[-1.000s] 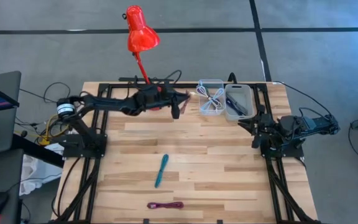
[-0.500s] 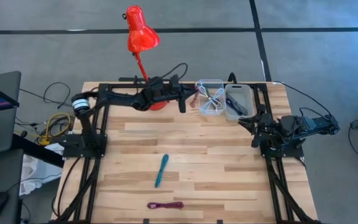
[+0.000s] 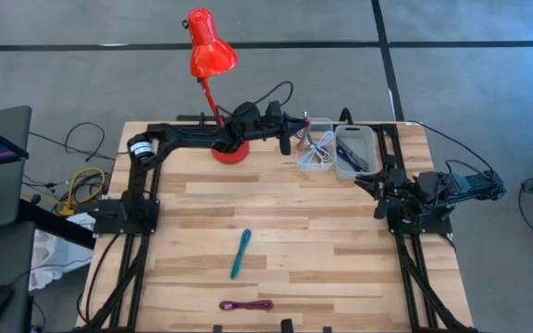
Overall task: Pick & Place USB Port
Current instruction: Put the pink charger cable into the transparent bin, then put the black and blue charger cable into the gray bin
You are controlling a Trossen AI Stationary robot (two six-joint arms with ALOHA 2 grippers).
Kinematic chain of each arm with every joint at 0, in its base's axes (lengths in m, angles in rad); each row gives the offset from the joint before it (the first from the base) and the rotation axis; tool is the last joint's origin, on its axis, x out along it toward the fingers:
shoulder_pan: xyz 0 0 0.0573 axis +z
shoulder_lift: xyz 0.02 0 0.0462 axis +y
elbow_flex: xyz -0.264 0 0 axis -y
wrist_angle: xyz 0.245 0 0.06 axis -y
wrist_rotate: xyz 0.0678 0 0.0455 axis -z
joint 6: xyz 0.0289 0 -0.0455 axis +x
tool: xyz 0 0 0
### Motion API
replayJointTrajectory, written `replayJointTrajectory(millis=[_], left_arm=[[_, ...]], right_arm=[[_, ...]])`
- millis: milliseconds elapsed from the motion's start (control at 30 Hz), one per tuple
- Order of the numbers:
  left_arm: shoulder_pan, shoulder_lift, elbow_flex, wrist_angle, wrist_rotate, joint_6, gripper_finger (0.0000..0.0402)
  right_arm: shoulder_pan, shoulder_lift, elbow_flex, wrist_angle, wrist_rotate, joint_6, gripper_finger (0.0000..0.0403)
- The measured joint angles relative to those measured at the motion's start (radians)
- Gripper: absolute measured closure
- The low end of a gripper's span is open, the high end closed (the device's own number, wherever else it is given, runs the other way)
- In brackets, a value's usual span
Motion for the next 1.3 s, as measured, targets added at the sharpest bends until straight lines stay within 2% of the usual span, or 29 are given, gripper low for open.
replayJointTrajectory(millis=[467,833,967,1300], left_arm=[[0.020,0.188,0.125,-0.007,0.007,-0.050,0.0395],[0.023,0.237,0.148,-0.013,0.016,-0.078,0.0390],[0.023,0.230,0.148,-0.014,-0.014,-0.064,0.0370],[0.023,0.229,0.148,-0.013,-0.016,-0.056,0.0296]], right_arm=[[0.000,0.000,0.000,0.000,0.000,0.000,0.0349],[0.000,0.000,0.000,0.000,0.000,0.000,0.0349],[0.000,0.000,0.000,0.000,0.000,0.000,0.0349],[0.000,0.000,0.000,0.000,0.000,0.000,0.0349]])
